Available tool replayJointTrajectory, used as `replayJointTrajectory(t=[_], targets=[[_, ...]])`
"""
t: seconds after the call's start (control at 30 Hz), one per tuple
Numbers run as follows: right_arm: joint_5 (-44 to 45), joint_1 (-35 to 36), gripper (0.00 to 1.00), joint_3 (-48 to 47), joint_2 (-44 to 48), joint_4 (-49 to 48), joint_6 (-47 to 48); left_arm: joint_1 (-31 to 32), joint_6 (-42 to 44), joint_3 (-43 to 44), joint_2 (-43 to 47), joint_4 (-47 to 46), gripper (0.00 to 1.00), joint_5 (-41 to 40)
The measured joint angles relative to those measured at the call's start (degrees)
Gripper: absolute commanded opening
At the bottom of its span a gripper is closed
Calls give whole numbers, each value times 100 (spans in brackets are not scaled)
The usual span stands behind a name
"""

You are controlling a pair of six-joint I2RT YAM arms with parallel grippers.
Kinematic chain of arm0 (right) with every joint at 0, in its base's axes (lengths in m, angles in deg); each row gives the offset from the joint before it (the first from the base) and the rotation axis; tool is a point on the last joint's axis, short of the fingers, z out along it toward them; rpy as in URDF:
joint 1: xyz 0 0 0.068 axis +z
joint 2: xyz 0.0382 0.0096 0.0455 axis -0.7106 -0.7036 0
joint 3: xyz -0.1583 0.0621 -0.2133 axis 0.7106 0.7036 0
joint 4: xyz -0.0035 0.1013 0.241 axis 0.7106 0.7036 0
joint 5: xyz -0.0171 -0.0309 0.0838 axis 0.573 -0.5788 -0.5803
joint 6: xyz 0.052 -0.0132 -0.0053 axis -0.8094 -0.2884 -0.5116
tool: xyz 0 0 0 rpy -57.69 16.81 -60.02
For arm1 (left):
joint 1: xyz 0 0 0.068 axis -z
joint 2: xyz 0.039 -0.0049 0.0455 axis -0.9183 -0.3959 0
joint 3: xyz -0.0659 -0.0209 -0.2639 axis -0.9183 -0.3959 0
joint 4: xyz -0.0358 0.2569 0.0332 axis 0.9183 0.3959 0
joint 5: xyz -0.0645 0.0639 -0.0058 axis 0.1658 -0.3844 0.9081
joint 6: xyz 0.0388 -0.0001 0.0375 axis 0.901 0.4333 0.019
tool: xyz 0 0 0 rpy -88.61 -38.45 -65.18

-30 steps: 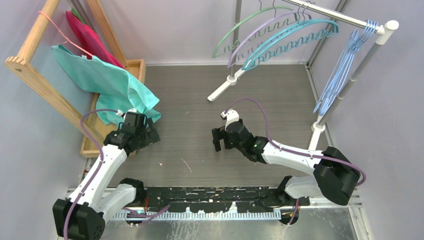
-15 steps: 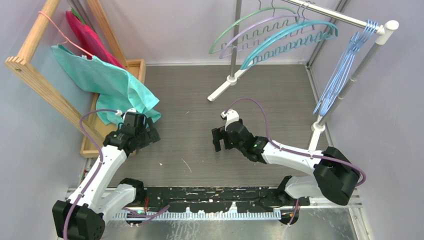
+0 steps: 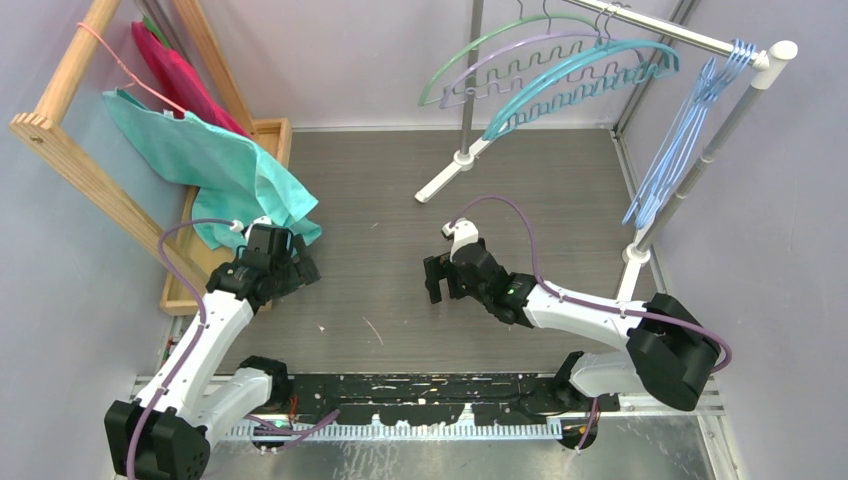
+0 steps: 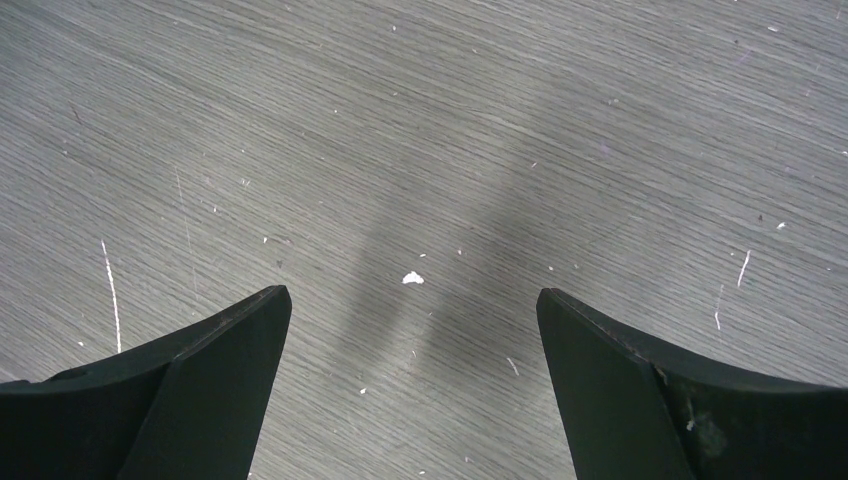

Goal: Organize the hangers

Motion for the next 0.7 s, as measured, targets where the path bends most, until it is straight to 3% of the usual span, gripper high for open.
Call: replayJointTrajectory(t=[0.7], targets=[[-7, -2, 100, 17, 0, 0, -11, 0, -85, 0, -103, -4, 98, 2]])
